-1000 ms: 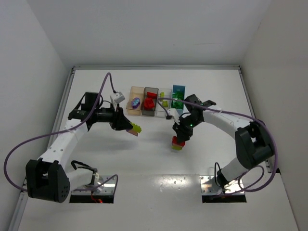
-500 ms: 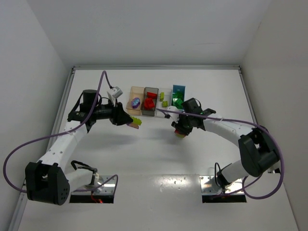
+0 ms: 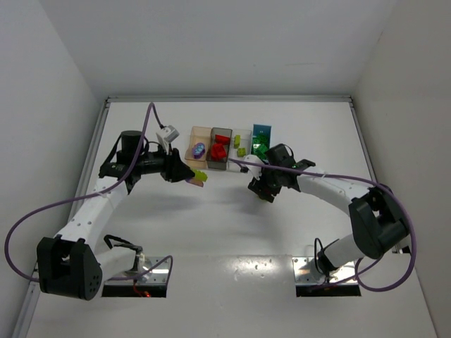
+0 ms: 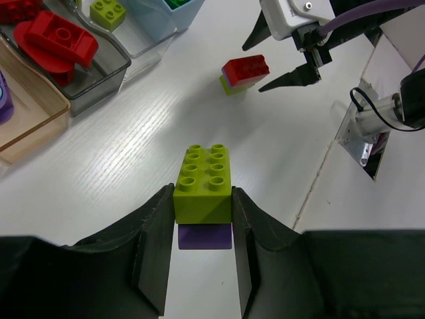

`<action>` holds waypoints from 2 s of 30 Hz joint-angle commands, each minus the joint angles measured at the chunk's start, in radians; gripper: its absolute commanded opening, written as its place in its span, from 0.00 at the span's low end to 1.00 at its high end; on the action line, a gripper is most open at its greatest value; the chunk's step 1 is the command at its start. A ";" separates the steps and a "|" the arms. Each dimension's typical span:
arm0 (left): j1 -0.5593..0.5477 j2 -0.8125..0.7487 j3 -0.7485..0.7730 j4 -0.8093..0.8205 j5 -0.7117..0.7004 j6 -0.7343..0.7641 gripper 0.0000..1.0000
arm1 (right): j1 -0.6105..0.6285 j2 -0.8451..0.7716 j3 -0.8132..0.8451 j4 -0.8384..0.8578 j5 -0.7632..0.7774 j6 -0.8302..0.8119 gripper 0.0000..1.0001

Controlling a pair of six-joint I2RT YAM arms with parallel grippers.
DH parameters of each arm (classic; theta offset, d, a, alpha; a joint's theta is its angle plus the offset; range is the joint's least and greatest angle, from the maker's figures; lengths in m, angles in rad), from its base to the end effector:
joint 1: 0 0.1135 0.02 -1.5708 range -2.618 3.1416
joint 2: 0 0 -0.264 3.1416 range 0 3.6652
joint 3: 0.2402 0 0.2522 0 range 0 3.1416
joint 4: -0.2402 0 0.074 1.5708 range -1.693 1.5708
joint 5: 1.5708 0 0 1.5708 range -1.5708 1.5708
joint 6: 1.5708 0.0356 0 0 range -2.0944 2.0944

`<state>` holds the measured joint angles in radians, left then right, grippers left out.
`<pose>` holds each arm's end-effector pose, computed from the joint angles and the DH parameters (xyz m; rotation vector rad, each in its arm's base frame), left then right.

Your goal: Sort the legos into containers by color

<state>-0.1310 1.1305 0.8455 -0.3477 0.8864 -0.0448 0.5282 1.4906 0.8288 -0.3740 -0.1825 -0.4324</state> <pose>0.2316 -0.0583 0.2840 0.5851 2.0410 -1.0680 0.2425 0.1490 0.1797 -1.2607 2.2785 0.2721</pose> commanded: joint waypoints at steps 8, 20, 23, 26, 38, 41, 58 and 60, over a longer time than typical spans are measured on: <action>0.068 -0.020 0.001 0.133 0.089 -0.120 0.11 | 0.000 -0.177 0.007 0.193 -0.182 0.109 0.67; 0.160 0.008 -0.149 0.785 0.217 -0.961 0.05 | 0.085 -0.139 0.082 0.456 -0.243 0.313 0.69; 0.192 0.018 -0.149 0.767 0.152 -1.032 0.01 | 0.125 -0.130 0.092 0.504 -0.042 0.256 0.69; 0.202 0.028 -0.126 0.678 0.077 -1.063 0.00 | 0.141 -0.150 0.055 0.570 0.109 0.189 0.69; 0.229 0.058 -0.042 0.349 -0.179 -1.123 0.00 | 0.274 -0.217 -0.149 1.072 0.096 -0.081 0.67; 0.229 0.068 -0.042 0.349 -0.179 -1.145 0.00 | 0.318 -0.205 -0.168 1.127 0.060 -0.169 0.67; 0.229 0.017 -0.083 0.380 -0.161 -1.233 0.00 | 0.492 0.023 -0.142 1.293 0.210 -0.496 0.66; 0.229 0.017 -0.094 0.380 -0.161 -1.233 0.00 | 0.501 0.051 -0.122 1.313 0.245 -0.509 0.66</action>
<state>0.0872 1.1851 0.7647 0.0021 0.7101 -1.2476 1.0161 1.5196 0.6460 0.8379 -0.0135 -0.8894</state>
